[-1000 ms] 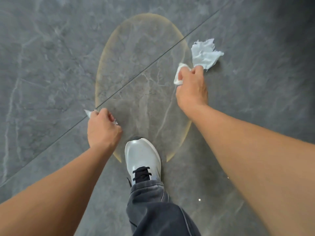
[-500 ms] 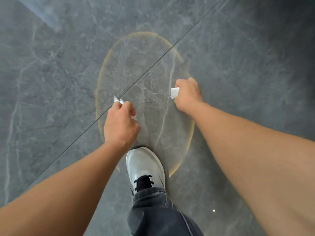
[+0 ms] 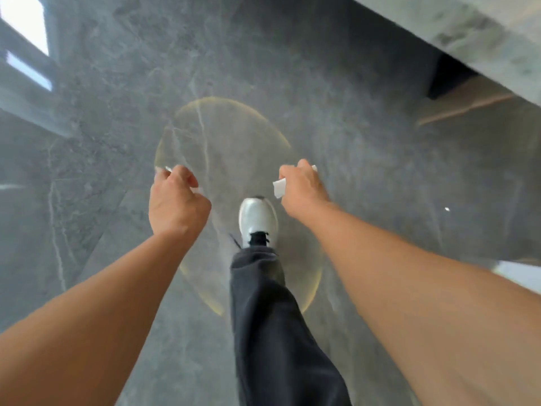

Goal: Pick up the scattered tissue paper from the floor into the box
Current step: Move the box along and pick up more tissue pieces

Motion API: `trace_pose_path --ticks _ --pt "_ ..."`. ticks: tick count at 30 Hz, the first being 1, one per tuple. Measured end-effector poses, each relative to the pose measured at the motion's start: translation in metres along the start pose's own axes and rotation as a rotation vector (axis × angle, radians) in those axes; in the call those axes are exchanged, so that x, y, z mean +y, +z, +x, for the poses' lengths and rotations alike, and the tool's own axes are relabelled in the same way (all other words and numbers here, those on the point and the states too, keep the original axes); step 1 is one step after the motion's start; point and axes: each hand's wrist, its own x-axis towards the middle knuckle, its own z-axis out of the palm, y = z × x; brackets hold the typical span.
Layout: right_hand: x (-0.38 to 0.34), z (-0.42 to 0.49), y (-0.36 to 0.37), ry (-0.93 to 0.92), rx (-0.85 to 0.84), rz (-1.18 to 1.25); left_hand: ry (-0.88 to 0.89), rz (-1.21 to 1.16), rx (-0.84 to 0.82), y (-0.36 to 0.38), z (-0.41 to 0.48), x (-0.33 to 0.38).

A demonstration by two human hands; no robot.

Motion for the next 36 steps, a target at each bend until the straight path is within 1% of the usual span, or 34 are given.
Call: trace_pose_path --ticks 5,9,13,16,20,23,27,29,32,36 --pt "0.097 -0.111 -0.021 0.117 -0.009 0.027 0.154 0.099 -0.149 0.019 -0.105 0.063" --pt "0.182 -0.160 -0.021 0.238 0.021 0.073 0.253 0.179 -0.248 0.060 -0.164 0.107" --pt "0.270 -0.196 -0.014 0.341 0.064 0.168 0.363 0.279 -0.350 0.112 -0.213 0.151" --pt "0.340 -0.222 -0.012 0.379 0.103 0.236 0.423 0.355 -0.394 0.159 -0.250 0.195" --pt "0.436 -0.266 -0.008 0.446 0.143 0.301 0.497 0.384 -0.460 0.235 -0.315 0.263" --pt "0.509 -0.301 0.003 0.524 0.147 0.347 0.588 0.392 -0.538 0.292 -0.370 0.319" --pt "0.596 -0.333 0.022 0.650 0.149 0.421 0.651 0.384 -0.630 0.362 -0.441 0.385" --pt "0.633 -0.342 0.033 0.705 0.150 0.460 0.691 0.377 -0.690 0.396 -0.471 0.411" --pt "0.681 -0.346 0.049 0.776 0.155 0.499 0.764 0.402 -0.737 0.447 -0.506 0.444" --pt "0.730 -0.342 0.073 0.818 0.194 0.544 0.806 0.464 -0.817 0.513 -0.536 0.470"
